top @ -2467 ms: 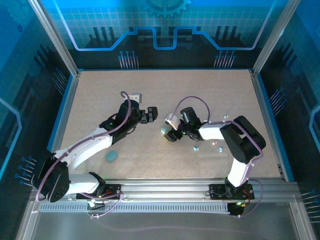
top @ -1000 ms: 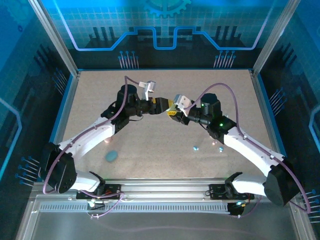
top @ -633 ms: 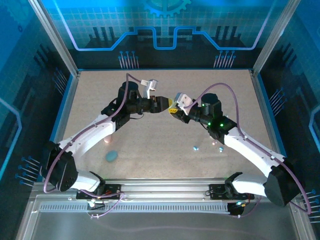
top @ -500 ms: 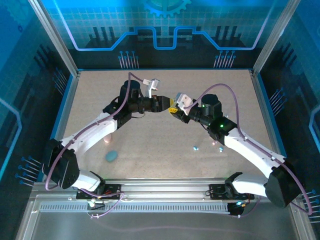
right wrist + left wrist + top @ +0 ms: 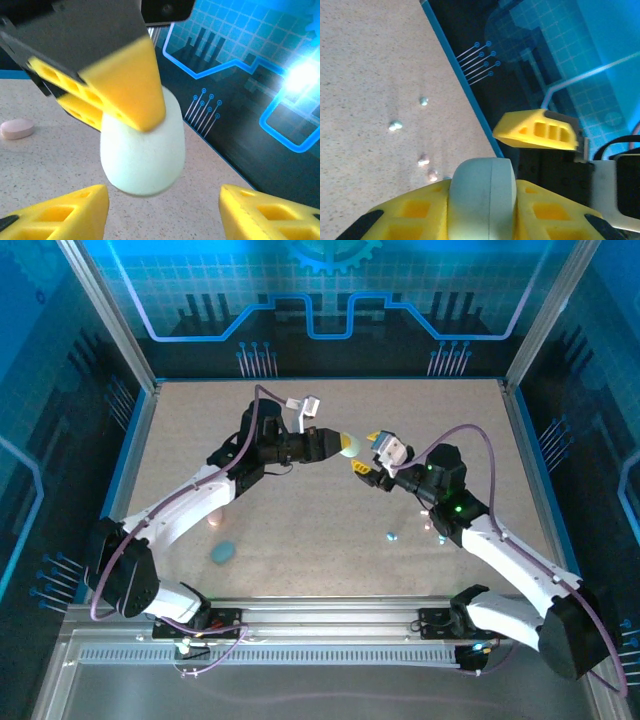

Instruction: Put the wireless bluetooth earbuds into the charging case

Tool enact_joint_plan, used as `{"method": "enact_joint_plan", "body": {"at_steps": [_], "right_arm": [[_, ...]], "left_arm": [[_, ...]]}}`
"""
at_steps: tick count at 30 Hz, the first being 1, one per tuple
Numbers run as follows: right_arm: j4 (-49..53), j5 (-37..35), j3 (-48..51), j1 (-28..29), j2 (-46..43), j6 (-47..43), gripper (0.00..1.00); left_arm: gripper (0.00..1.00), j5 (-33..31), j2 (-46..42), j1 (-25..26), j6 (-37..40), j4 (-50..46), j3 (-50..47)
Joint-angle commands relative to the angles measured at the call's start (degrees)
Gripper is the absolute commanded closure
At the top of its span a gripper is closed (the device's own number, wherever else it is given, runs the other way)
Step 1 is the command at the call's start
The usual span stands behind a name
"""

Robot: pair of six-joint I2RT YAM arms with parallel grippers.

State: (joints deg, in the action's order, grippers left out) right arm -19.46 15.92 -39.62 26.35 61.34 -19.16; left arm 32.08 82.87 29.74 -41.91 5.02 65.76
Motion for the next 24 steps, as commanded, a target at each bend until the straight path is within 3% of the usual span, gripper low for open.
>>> {"method": "enact_joint_plan", "body": {"at_steps": [1,24], "right_arm": [[-5.1,3.0,-0.3,-1.1,-0.8,-0.5,0.39],[-5.9,8.2,-5.8,-1.2,2.4,3.0,0.53]], "left_arm": [[0.74,3.3,-1.3,0.0,-3.8,2.1,3.3],[0.73,5.3,-2.2,0.0,-6.5,3.6,3.6]]}}
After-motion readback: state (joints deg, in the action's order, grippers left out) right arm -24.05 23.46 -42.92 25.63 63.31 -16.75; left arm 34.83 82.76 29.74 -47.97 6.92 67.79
